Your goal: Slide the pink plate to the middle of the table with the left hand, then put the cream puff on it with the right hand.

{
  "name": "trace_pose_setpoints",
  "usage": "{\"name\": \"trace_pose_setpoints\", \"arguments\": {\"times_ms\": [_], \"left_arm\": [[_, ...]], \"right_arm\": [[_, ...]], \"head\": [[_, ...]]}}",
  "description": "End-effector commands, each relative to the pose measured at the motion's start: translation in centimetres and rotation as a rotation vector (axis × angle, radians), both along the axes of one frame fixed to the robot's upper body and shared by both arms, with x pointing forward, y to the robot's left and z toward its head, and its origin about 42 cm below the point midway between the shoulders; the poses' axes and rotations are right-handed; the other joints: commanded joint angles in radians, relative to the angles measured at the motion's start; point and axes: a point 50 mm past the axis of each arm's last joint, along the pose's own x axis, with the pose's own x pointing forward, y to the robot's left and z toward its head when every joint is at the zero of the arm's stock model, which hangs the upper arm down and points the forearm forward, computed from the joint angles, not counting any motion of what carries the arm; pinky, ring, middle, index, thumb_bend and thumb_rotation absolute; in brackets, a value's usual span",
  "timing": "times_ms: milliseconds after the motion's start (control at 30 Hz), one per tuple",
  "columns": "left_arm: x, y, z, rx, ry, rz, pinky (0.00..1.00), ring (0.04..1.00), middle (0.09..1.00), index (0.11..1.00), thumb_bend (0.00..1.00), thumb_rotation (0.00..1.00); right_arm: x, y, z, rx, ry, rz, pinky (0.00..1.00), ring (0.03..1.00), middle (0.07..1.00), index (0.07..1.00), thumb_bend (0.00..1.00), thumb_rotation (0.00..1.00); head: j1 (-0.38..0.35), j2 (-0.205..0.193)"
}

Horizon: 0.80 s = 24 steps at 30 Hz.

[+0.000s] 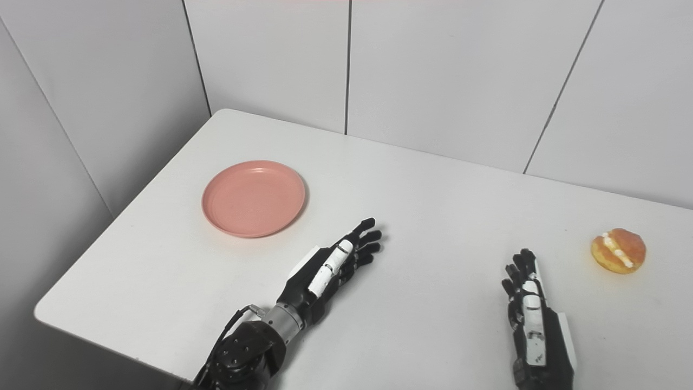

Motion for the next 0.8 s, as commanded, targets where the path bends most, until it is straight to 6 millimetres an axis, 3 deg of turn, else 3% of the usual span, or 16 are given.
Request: {"name": "trace_pose_setpoints", "arguments": {"times_ms": [0,767], "left_arm": [[0.9,-0.3,2.6,-0.003,-0.097,-0.025,1.00,0.986,0.990,0.991,0.50,1.00],[4.3,3.6,10.9,-0.038,-0.312,0.067,0.97,0.960,0.966,0.961,0.45,1.00]], "right_arm": [[-1.0,0.1,-2.3,0.015,0.054,-0.011,1.00,1.000,1.000,1.000,0.33,1.00],[-0.8,0.3,-2.7,0.023,0.049,-0.003,1.00,1.000,1.000,1.000,0.33,0.98]], "head": [[0.001,-0.001],[0.004,-0.011]]}}
